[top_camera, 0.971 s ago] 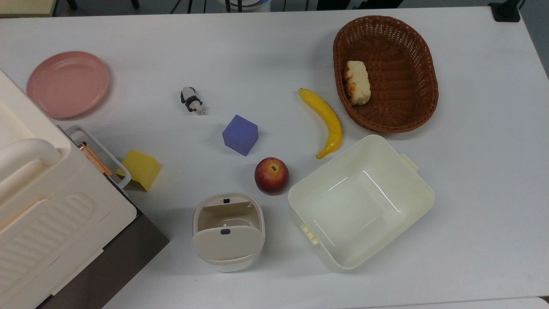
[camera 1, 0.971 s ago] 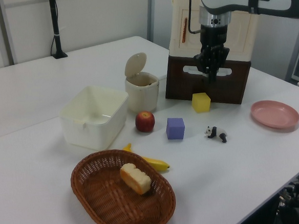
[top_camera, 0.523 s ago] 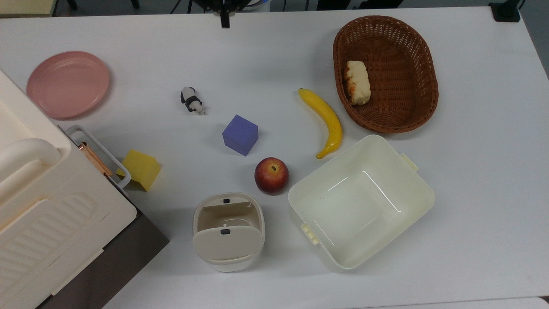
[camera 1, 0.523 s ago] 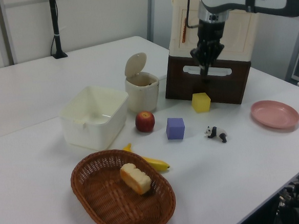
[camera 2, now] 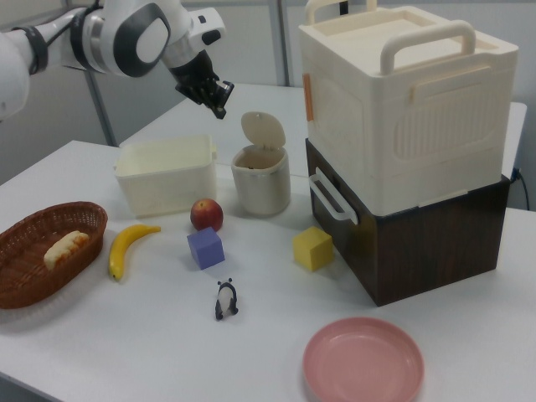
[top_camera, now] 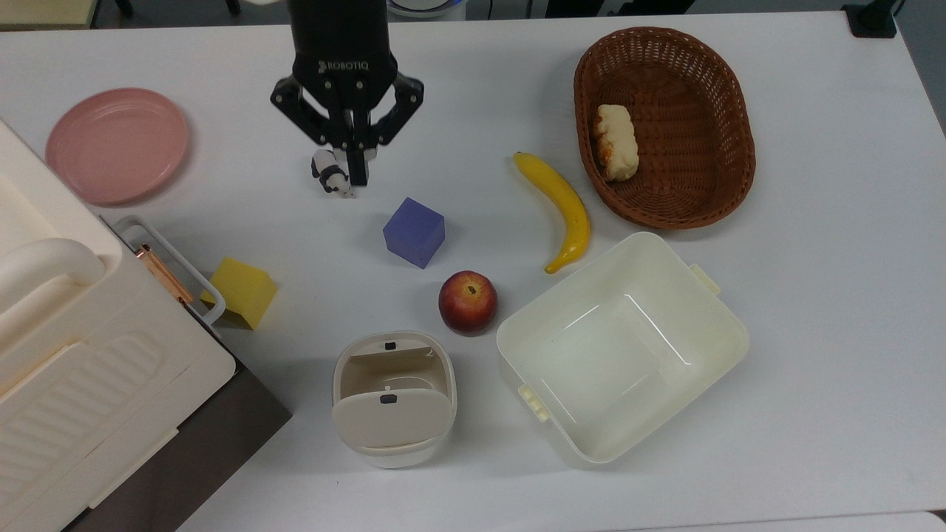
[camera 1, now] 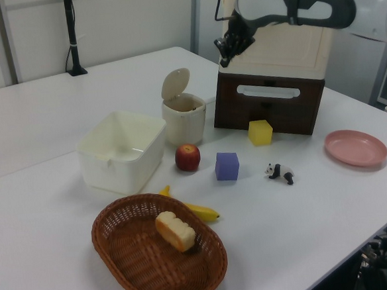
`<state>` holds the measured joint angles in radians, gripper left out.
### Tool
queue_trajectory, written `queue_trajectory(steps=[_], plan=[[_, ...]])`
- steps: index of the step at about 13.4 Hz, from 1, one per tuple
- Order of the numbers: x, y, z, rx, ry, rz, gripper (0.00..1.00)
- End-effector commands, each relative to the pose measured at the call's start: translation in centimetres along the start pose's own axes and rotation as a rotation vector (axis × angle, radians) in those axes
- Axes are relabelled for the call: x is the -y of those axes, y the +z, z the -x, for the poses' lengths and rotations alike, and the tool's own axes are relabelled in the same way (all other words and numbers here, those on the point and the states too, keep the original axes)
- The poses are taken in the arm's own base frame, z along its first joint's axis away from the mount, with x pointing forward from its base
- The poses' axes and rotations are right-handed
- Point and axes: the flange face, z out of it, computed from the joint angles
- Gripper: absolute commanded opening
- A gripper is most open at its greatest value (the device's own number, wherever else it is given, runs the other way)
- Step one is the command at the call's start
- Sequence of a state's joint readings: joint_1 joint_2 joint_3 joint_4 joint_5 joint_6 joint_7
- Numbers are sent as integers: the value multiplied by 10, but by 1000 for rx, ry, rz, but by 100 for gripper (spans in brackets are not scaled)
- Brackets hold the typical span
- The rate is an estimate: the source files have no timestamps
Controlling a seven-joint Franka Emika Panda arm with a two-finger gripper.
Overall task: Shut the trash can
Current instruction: 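Move the gripper over the small cream trash can's open lid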
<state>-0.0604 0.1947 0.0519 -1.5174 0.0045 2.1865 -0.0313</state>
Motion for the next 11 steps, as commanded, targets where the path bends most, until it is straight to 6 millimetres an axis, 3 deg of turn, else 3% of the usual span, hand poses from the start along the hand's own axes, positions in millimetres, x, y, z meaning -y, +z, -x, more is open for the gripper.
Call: queue_trajectory(steps=[1, 5, 10, 11], plan=[[0, 25, -32, -126, -31, -13, 0], [-3, 57, -57, -278, -26, -7, 0], [-8, 74, -61, -361, -26, 15, 0], [0, 85, -59, -349, -35, 13, 0]])
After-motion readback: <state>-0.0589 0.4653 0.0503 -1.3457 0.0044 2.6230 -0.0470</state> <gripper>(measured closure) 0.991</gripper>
